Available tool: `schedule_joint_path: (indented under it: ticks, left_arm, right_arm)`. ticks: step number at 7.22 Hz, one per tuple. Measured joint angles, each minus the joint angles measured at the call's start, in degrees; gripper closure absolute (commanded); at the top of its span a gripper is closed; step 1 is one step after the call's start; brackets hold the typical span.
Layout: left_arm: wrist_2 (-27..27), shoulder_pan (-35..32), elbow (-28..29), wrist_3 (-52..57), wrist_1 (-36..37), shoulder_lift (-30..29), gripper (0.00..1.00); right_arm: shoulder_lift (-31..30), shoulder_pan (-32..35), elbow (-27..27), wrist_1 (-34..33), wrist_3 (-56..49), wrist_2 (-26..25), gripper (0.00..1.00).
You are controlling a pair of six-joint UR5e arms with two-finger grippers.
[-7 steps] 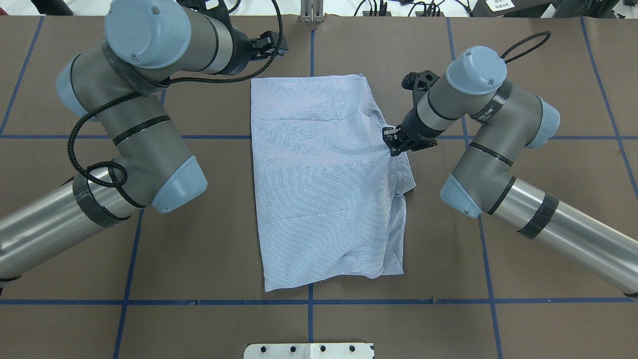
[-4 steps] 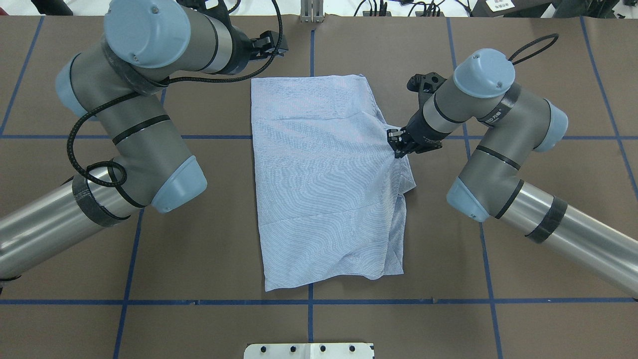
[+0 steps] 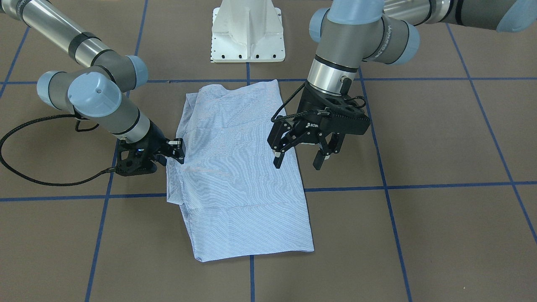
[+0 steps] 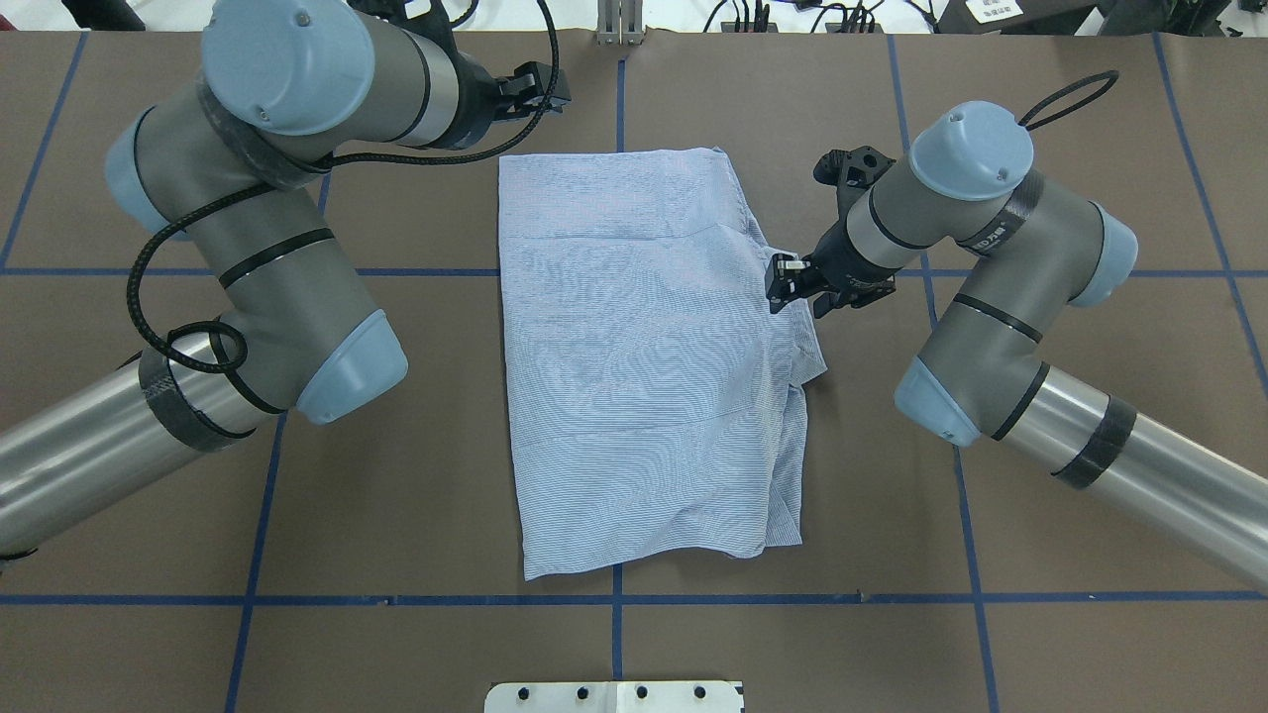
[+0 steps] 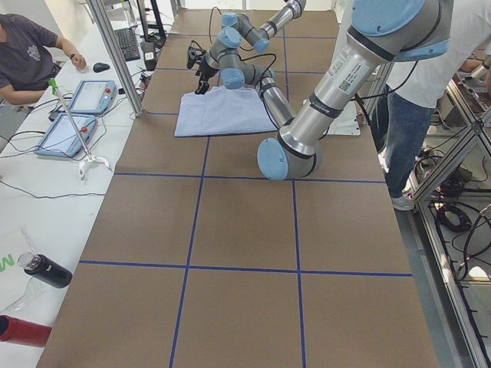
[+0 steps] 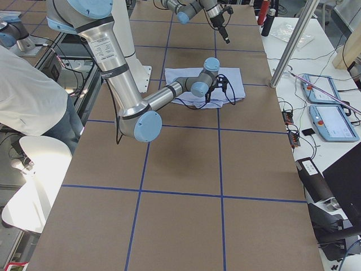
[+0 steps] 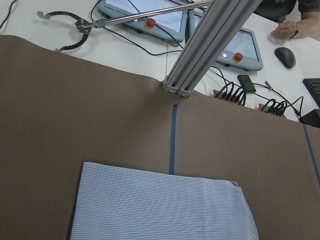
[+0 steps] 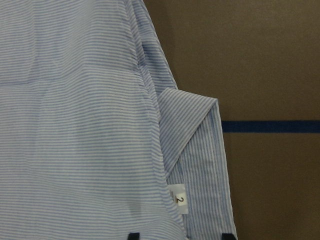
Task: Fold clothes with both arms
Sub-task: 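Move the left gripper to the shirt corner nearest the robot while the right lifts away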
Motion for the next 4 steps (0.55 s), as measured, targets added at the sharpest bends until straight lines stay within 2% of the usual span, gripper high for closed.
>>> schedule_joint_path:
  ticks: [2, 4]
  left_arm:
    - [-6.09, 0.29, -6.67, -1.67, -0.18, 6.23, 0.01]
    - [-10.57, 4.32, -14.90, -12.80, -0.84, 13.22, 0.01]
  right_arm:
    - [-1.28, 0.86, 3.26, -0.04, 1.35, -0.21, 0.00]
    - [-4.08, 3.31, 8.00, -1.39, 1.85, -0.25, 0.00]
